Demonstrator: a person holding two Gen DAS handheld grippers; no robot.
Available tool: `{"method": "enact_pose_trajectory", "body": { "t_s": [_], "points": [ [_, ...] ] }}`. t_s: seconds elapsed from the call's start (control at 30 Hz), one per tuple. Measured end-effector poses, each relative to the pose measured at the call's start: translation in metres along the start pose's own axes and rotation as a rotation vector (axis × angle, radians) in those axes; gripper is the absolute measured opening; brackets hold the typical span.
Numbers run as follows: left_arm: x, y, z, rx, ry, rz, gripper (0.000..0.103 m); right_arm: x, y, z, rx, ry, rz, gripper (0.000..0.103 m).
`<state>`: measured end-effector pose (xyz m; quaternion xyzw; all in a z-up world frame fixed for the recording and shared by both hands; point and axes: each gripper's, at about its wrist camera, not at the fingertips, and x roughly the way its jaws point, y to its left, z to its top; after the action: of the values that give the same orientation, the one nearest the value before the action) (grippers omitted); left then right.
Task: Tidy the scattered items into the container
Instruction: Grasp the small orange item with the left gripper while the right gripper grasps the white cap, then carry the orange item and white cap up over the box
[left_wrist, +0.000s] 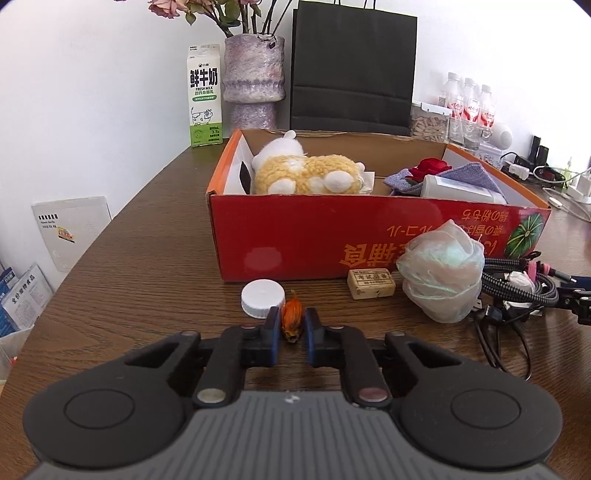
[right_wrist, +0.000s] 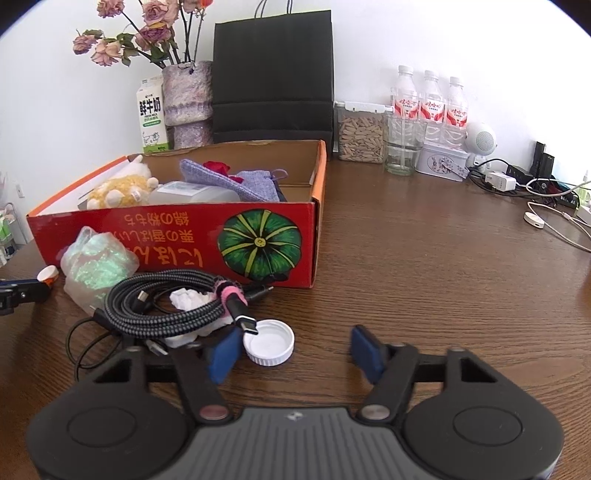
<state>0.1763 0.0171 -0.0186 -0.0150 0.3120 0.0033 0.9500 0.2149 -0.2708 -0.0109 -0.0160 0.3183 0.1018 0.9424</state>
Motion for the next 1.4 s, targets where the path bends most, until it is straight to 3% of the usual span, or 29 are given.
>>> {"method": "enact_pose_trajectory", "body": {
  "t_s": [0.03, 0.07, 0.2, 0.7, 1.13, 1.4],
  "points": [
    [0.000, 0.001, 0.000, -0.007, 0.000, -0.004, 0.014, -0.001, -0.001, 0.000, 0.004, -0.006, 0.005, 0.034],
    [0.000, 0.001, 0.000, -0.012, -0.001, -0.006, 0.014, -0.002, -0.002, 0.000, 0.017, -0.011, 0.014, 0.027],
    [0.000, 0.002, 0.000, -0.019, -0.001, -0.009, 0.014, -0.004, -0.010, 0.000, 0.067, -0.026, 0.044, 0.027],
    [-0.001, 0.003, 0.000, -0.042, -0.012, 0.007, 0.013, -0.016, -0.005, -0.001, 0.044, -0.095, 0.039, 0.027],
    [-0.026, -0.013, -0.001, -0.031, -0.156, 0.010, 0.013, -0.031, 0.001, 0.000, 0.004, -0.212, -0.012, 0.027],
    [-0.045, -0.019, 0.007, -0.020, -0.226, -0.002, 0.013, -0.047, 0.004, 0.009, 0.019, -0.278, 0.004, 0.027]
  ]
}}
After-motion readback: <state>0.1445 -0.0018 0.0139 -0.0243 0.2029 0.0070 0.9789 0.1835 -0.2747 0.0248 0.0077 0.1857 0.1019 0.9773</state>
